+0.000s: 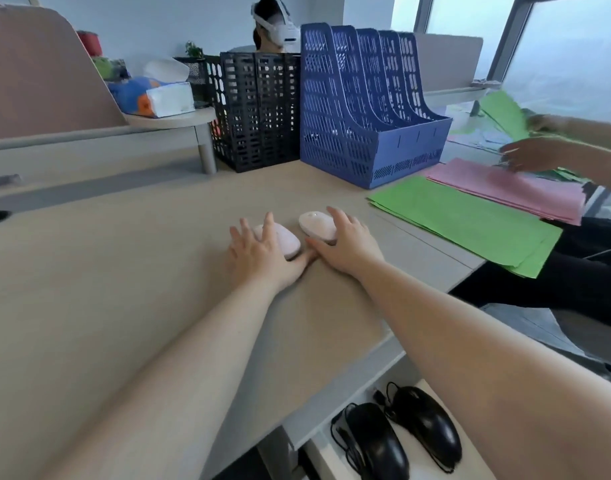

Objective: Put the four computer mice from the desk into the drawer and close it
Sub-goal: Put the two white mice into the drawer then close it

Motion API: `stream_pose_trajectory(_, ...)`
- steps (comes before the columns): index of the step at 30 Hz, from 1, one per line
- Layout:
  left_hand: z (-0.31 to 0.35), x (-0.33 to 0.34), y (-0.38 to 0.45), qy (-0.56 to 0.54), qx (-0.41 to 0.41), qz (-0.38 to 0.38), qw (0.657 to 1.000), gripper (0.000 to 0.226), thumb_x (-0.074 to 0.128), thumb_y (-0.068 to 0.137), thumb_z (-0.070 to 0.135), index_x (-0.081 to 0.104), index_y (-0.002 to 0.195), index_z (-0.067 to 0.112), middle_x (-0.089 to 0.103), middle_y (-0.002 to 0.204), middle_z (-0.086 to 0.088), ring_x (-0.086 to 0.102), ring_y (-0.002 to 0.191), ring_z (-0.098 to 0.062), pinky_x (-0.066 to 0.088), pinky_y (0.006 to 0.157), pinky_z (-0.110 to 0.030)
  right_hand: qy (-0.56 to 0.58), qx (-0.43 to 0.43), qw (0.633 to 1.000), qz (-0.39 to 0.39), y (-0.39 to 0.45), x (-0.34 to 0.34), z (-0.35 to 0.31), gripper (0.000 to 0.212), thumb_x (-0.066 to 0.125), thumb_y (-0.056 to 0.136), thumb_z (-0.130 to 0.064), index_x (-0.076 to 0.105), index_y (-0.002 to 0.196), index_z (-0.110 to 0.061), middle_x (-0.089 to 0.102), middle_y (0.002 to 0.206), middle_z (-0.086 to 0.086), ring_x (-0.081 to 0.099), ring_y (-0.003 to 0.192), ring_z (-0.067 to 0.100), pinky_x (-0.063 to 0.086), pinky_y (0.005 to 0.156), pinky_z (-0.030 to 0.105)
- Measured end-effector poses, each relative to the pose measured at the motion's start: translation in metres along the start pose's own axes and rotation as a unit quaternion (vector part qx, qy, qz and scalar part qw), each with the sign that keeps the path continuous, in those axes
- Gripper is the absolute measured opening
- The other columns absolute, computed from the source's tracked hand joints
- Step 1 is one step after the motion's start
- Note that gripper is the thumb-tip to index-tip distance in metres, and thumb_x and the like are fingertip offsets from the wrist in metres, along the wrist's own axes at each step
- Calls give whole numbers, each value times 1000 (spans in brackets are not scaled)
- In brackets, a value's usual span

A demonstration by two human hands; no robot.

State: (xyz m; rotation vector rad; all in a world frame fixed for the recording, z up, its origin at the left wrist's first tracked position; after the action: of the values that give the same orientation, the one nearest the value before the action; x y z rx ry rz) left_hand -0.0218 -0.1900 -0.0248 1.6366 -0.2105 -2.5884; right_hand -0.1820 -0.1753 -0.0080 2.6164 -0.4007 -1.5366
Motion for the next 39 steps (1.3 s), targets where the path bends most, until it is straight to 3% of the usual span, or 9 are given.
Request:
stream_pose_trajectory(7, -1, 11, 21, -11, -14, -15, 1000, 109, 49, 61, 85, 25, 147, 23, 37, 144, -10, 34, 135, -29, 27, 110, -41, -19, 3, 1000, -7, 18, 8, 4, 72, 55, 83, -56, 33, 147, -28, 51, 142, 5, 45, 131, 30, 41, 102, 41)
stream_pose_trajectory(12, 2, 5, 0, -18, -10, 5, 1000, 102, 54, 61, 81, 36, 140, 19, 44, 135, -9, 37, 131, -27, 33, 106, -37, 1, 7, 1000, 10, 1, 1, 7, 67, 54, 85, -52, 38, 145, -29, 50, 144, 6, 40, 135, 31, 36, 107, 40)
stream_pose_trajectory(19, 18, 1, -64, -23, -6, -12, 1000, 95, 55, 62, 79, 39, 136, 21, 45, 130, -10, 43, 127, -30, 36, 105, -38, 62, 37, 997, -31, -59, -25, 23, 74, 62, 82, -50, 34, 148, -28, 49, 146, 6, 42, 135, 29, 37, 107, 38)
stream_pose_trajectory(26, 57, -2, -150, -11, 19, -46, 999, 93, 57, 59, 80, 43, 128, 19, 47, 128, -8, 44, 125, -28, 36, 102, -38, 5, 63, 993, -99, -131, -58, 34, 86, 63, 84, -47, 25, 151, -9, 40, 152, 11, 37, 140, 27, 32, 111, 34)
stream_pose_trajectory(30, 79, -5, -196, 16, 64, -69, 995, 100, 58, 61, 81, 37, 136, 18, 44, 130, -8, 44, 124, -27, 37, 103, -37, -62, 88, 986, -130, -168, -80, 47, 64, 66, 79, -45, 52, 130, -9, 62, 123, 9, 58, 113, 27, 46, 89, 32)
stream_pose_trajectory(32, 91, -6, -217, 28, 80, -70, 994, 104, 57, 55, 85, 40, 133, 19, 46, 128, -7, 45, 123, -26, 39, 100, -37, -85, 98, 979, -157, -192, -83, 62, 54, 66, 78, -39, 58, 123, -10, 62, 110, 4, 59, 102, 24, 45, 81, 29)
stream_pose_trajectory(34, 102, 0, -239, 54, 113, -82, 989, 107, 58, 55, 84, 37, 137, 20, 43, 132, -6, 40, 126, -25, 37, 101, -37, -89, 126, 971, -185, -219, -79, 82, 53, 62, 77, -40, 57, 122, -11, 58, 105, 1, 54, 95, 20, 43, 81, 26)
stream_pose_trajectory(37, 109, 25, -268, 67, 145, -114, 981, 105, 61, 62, 77, 26, 145, 23, 33, 143, -6, 33, 131, -24, 31, 104, -37, -92, 143, 961, -219, -251, -67, 115, 69, 65, 74, -44, 48, 133, -13, 62, 115, 3, 57, 100, 20, 48, 94, 32)
stream_pose_trajectory(39, 108, 43, -286, 72, 142, -132, 978, 105, 60, 61, 79, 26, 145, 25, 34, 140, -5, 33, 129, -24, 31, 102, -36, -99, 159, 953, -239, -268, -60, 134, 62, 68, 68, -43, 55, 121, -13, 64, 106, 4, 61, 99, 23, 51, 82, 33)
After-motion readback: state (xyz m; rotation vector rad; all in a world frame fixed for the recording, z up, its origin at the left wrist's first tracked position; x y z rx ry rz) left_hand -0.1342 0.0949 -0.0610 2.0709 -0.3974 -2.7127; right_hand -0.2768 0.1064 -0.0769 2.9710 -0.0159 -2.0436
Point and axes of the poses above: each hand's wrist, its own y-axis towards the middle knuckle, its own x-axis out of the palm, z = x × y, the point moved 5 cm from there along y, towards the middle knuckle
